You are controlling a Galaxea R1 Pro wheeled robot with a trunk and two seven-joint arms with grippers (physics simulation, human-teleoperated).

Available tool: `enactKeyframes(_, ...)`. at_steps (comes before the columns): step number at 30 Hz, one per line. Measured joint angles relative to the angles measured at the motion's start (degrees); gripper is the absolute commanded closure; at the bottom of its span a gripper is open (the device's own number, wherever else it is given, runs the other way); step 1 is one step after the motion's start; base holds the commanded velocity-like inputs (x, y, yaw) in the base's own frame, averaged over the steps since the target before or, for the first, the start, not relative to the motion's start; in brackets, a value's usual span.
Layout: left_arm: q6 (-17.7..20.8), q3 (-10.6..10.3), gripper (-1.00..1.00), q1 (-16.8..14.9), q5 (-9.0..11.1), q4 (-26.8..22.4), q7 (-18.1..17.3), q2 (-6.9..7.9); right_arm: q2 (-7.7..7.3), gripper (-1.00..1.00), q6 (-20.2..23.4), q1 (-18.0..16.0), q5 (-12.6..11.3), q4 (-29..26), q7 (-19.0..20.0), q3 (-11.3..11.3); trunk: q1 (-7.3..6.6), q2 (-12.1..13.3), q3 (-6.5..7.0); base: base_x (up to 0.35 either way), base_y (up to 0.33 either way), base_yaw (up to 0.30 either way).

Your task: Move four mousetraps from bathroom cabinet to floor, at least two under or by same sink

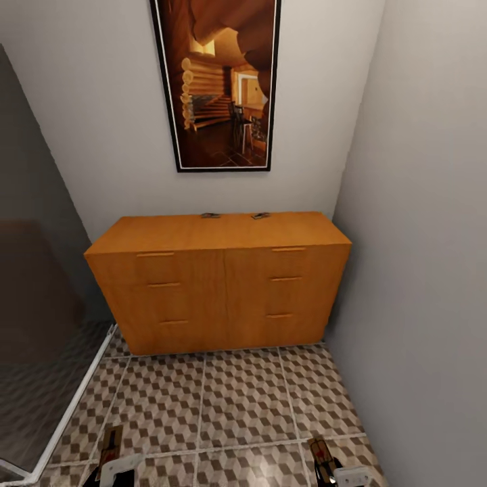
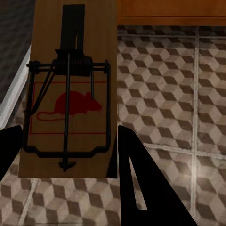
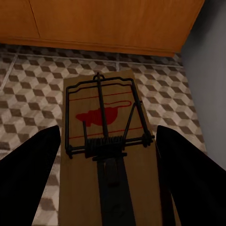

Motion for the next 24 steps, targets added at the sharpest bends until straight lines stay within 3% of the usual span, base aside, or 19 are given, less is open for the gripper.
enactKeyframes(17, 0.0, 0.0, 1.00, 0.0, 0.0, 0.0, 0.0, 0.00, 0.05, 1.00, 0.0, 0.0, 0.0, 0.0, 0.0, 0.0, 0.00, 0.0, -0.90, 0.000, 0.002, 0.206)
enactKeyframes(24, 0.0, 0.0, 1.00, 0.0, 0.0, 0.0, 0.0, 0.00, 0.08, 1.00, 0.0, 0.0, 0.0, 0.1, 0.0, 0.0, 0.01, 0.0, -1.31, -0.024, 0.133, 0.206)
